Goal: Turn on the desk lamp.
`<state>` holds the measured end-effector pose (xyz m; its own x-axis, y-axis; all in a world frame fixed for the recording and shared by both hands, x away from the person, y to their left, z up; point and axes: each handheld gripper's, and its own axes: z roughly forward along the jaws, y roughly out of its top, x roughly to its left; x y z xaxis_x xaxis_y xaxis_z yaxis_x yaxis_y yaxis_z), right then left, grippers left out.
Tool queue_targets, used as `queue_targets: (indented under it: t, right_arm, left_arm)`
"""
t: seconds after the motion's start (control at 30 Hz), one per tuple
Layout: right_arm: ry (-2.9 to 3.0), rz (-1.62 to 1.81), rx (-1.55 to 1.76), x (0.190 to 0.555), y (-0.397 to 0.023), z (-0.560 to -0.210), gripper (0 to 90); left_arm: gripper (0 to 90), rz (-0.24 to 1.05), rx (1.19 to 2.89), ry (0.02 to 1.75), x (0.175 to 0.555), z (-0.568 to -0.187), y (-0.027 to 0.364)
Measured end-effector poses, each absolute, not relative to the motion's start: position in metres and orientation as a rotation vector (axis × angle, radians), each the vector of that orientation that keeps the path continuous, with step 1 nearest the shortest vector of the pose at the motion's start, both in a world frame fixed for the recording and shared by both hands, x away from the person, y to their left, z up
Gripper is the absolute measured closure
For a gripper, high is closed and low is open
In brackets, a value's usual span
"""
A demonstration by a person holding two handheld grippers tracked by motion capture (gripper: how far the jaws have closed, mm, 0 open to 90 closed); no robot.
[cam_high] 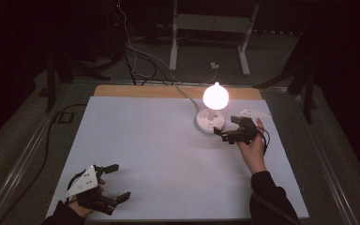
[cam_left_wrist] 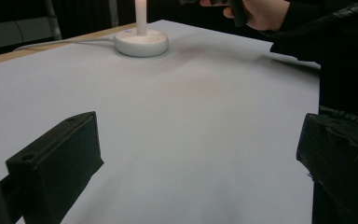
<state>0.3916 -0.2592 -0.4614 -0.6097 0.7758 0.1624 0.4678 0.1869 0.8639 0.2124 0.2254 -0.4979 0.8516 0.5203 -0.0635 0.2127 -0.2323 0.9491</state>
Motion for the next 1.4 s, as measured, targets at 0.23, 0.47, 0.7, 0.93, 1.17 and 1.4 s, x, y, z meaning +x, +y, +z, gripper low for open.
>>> queue_targets:
  t: [0.23,0.47,0.7,0.93,1.17,1.4]
  right_arm:
    - [2.198,1.382,1.151,0.372,-0.258,-0.464,0.0]
    - [2.225,1.355,1.121,0.352,-0.256,-0.473,0.0]
    - [2.240,1.366,1.088,0.330,-0.257,-0.484,0.0]
    - [2.270,1.326,1.093,0.310,-0.264,-0.496,0.0]
    - [2.284,1.316,1.112,0.290,-0.277,-0.500,0.0]
    - [2.299,1.301,1.154,0.270,-0.290,-0.507,0.0]
  left_arm:
    - [0.4,0.316,1.805,0.558,0.212,-0.498,0.226]
    - [0.4,0.317,1.808,0.555,0.212,-0.498,0.226]
    - [0.4,0.320,1.807,0.556,0.212,-0.497,0.226]
    - [0.4,0.317,1.802,0.558,0.212,-0.497,0.227]
    - [0.4,0.316,1.806,0.558,0.212,-0.497,0.227]
    - [0.4,0.316,1.809,0.556,0.211,-0.497,0.226]
